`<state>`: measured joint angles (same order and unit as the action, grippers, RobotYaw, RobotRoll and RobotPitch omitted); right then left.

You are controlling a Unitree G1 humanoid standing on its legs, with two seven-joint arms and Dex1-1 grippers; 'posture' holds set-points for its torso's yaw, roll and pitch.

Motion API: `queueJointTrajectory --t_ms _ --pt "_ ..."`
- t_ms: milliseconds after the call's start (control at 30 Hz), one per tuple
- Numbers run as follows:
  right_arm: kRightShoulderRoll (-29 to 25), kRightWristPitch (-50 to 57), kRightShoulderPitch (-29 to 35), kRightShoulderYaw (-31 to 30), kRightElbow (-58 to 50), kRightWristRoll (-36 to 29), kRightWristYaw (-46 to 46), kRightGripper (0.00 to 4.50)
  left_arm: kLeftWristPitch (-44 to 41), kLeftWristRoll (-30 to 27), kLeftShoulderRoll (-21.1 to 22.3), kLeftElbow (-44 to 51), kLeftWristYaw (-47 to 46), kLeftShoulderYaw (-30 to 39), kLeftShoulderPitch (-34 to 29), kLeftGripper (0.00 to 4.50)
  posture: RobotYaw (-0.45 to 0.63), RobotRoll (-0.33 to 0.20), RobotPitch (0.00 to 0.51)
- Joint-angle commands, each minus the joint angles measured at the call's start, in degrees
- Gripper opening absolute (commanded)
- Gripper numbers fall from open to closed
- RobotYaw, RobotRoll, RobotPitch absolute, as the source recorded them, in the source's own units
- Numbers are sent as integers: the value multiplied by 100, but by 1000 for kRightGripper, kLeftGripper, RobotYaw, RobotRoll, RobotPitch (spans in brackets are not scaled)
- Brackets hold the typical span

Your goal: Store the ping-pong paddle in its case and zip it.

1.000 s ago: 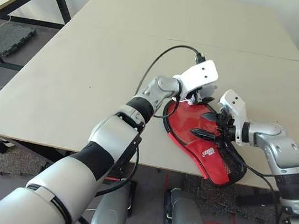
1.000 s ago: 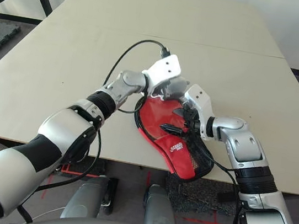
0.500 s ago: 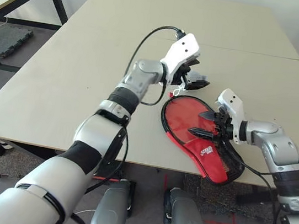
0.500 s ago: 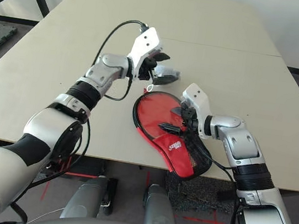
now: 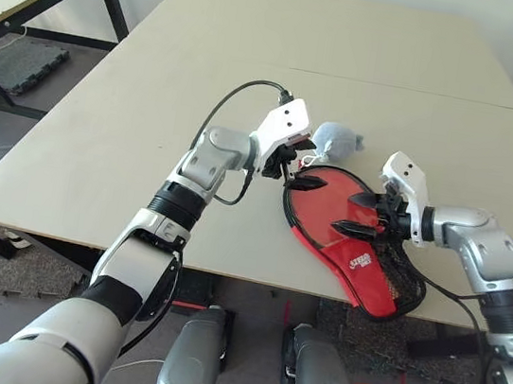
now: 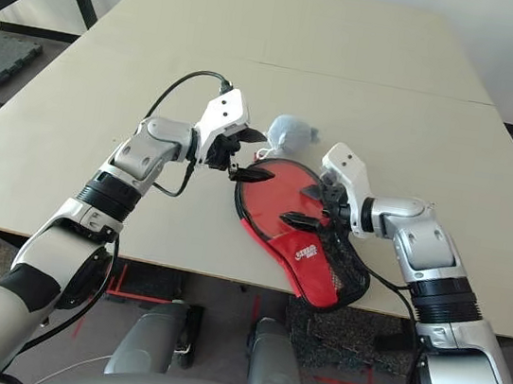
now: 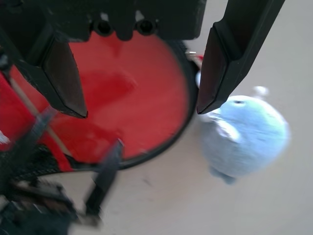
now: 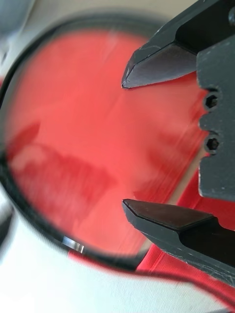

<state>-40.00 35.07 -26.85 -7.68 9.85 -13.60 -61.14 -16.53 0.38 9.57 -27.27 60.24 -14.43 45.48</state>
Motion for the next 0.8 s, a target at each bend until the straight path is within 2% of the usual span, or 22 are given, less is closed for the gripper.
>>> queueJointTrajectory --t_ms 33,367,567,800 --pt "-87 4 -186 192 198 -60 -22 4500 -84 -17 -13 149 72 -236 -126 4466 64 0 92" --pt "103 -415 -1164 446 1071 46 249 4500 -7 91 -102 -13 -28 -668 -328 4466 58 0 94" --pt "692 -1001 -1974 479 2188 294 819 4500 2 184 -141 -240 -151 -850 -374 4466 64 0 98" --pt "1388 -1524 -2674 832 3606 296 1585 4500 75 237 -279 -478 -297 -902 -422 4466 74 0 99"
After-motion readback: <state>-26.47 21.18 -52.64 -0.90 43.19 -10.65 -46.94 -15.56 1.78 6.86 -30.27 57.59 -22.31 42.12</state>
